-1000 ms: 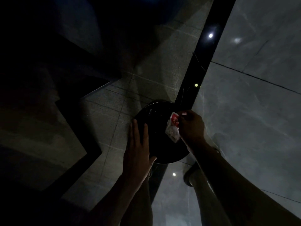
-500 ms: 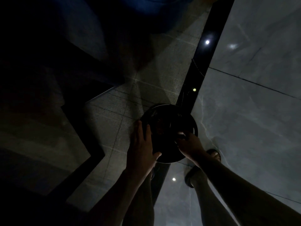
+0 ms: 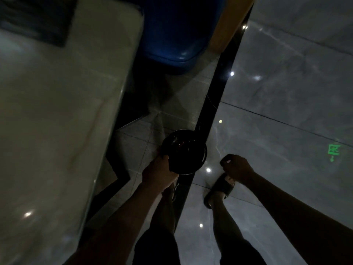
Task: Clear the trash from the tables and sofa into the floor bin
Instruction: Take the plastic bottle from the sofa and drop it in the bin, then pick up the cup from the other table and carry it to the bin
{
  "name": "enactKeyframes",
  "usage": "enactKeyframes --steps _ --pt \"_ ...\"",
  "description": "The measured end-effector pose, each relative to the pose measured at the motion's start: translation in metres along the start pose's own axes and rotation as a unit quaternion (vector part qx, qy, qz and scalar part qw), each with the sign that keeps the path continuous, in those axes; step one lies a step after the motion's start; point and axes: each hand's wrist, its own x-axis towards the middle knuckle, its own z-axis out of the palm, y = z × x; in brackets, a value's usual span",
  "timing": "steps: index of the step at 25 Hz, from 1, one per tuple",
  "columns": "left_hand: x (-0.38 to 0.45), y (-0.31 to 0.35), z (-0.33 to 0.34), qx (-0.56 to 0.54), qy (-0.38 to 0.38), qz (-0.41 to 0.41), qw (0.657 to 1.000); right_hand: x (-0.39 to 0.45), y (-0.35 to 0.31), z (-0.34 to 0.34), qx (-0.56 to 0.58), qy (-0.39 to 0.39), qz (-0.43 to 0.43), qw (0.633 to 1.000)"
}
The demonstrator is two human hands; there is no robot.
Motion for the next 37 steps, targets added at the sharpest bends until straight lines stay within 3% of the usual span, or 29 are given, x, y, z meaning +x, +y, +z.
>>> enactKeyframes --steps 8,12,16,20,26,32,37 --pt "-0.12 0.02 -0.065 -0.032 -0.064 0.014 0.997 -0.168 -0.047 -0.045 0.204 0.044 -0.077 0.975" --pt "-0.166 0.054 -0.089 -0.075 -0.05 0.034 0.995 -0.244 -0.018 -0.066 0.21 0.08 -0.085 0.971" --pt "-0.208 0.092 -0.074 -0.079 -0.027 0.048 0.995 -0.288 0.031 -0.087 0.143 0.103 -0.113 0.978" --pt "-0.238 0.143 -0.032 -0.089 -0.022 0.028 0.995 -0.296 0.091 -0.113 0.06 0.097 -0.126 0.985" --pt "-0.259 0.214 -0.014 -0.128 0.013 0.012 0.992 -0.289 0.149 -0.16 0.044 0.085 -0.108 0.99" --pt "-0.239 0.245 -0.029 -0.148 0.009 0.001 0.989 -0.253 0.142 -0.216 0.007 0.094 -0.137 0.986" --pt "-0.187 0.258 -0.059 -0.178 -0.014 -0.018 0.984 -0.205 0.09 -0.272 -0.067 0.087 -0.169 0.98"
